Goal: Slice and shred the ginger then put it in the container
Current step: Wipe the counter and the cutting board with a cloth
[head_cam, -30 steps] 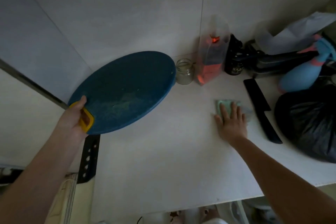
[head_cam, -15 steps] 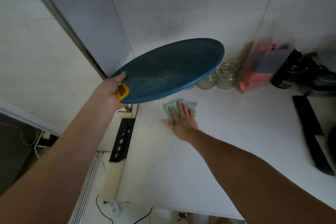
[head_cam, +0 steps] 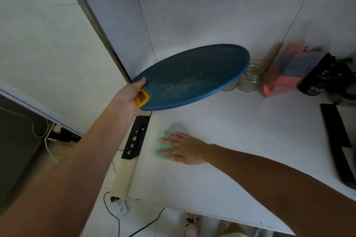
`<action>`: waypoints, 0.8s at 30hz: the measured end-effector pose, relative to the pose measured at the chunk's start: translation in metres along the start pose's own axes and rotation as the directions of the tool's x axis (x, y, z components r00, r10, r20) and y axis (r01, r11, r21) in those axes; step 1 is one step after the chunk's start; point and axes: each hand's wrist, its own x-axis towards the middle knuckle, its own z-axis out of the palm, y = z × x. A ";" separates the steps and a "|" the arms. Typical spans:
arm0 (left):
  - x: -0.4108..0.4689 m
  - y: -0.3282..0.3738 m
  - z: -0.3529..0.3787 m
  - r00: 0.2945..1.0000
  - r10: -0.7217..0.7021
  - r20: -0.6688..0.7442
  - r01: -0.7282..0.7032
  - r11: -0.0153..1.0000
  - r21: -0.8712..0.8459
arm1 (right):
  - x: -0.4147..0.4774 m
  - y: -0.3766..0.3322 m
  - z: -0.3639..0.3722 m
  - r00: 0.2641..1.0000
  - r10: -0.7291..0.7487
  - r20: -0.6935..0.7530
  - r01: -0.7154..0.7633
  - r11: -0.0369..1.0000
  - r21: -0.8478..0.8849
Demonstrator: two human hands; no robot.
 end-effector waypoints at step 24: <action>-0.014 -0.088 0.024 0.988 -0.038 0.147 0.010 0.982 0.186 | -0.260 -0.031 0.045 0.781 0.604 -0.157 -0.287 0.570 0.770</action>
